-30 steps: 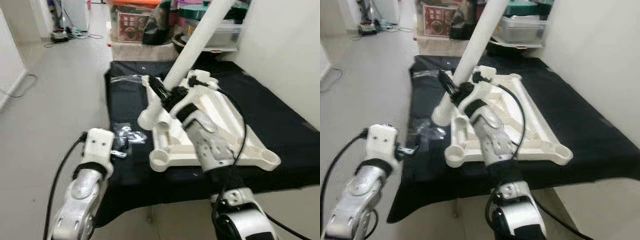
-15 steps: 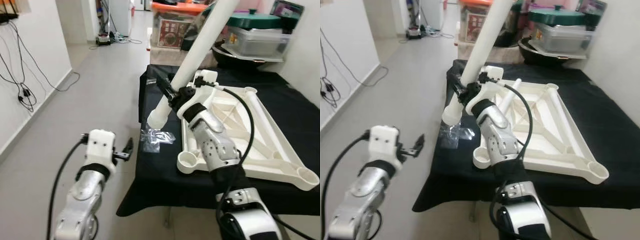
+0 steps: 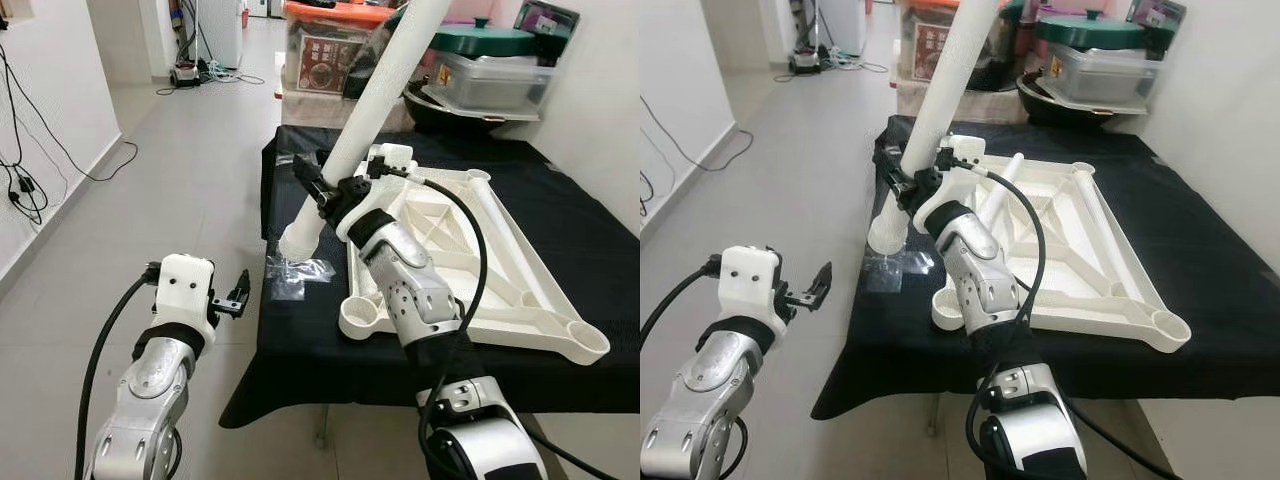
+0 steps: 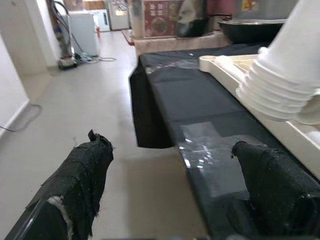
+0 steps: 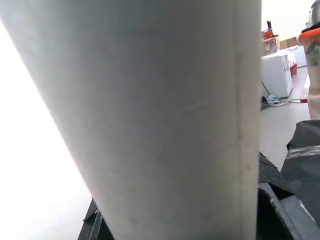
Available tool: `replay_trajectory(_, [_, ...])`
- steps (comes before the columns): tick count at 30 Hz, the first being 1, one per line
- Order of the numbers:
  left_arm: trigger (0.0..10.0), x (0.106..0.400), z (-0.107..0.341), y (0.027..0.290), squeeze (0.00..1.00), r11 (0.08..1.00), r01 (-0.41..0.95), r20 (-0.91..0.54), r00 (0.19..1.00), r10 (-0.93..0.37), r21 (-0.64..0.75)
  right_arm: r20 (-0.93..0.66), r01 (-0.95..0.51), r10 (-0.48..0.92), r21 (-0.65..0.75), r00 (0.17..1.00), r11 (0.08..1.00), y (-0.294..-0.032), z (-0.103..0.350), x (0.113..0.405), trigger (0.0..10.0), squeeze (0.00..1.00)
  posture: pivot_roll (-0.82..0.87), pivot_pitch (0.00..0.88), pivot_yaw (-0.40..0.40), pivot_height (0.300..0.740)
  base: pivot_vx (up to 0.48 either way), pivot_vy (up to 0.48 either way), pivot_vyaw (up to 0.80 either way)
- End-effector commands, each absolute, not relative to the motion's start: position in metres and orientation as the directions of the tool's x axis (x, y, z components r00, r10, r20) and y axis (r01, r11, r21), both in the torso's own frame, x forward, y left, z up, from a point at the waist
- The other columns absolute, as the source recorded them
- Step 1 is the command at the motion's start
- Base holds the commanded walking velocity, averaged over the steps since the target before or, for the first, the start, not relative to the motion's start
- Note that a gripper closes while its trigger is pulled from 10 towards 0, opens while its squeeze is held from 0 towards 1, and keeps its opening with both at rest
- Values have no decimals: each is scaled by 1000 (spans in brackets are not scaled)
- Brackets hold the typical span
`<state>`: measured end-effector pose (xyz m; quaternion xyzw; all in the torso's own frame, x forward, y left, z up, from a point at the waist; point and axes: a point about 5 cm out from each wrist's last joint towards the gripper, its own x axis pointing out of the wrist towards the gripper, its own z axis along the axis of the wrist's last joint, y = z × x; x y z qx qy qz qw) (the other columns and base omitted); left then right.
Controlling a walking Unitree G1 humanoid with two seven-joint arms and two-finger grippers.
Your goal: Building children table
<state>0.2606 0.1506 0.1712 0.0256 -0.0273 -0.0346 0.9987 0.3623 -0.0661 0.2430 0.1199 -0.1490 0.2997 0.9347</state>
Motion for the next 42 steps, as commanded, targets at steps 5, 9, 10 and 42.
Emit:
replay_trajectory(5, [10000,264,170,153,0,996,47,44,998,-50,70,343,-593,523,142,781,793,-67,240,363,10000,0,153,0,-104,740,0,192,0])
replay_trajectory(9, [10000,265,170,154,0,996,38,50,998,-42,79,341,-592,522,143,782,793,-67,240,363,10000,0,149,0,-102,740,0,0,0])
replay_trajectory(10, [10000,265,170,154,0,996,38,50,998,-42,79,341,-592,522,143,782,793,-67,240,363,10000,0,149,0,-102,740,0,0,0])
replay_trajectory(42, [10000,273,175,150,0,997,22,73,997,-28,78,324,-589,524,141,787,796,-67,236,364,10000,0,151,0,-101,740,193,0,127])
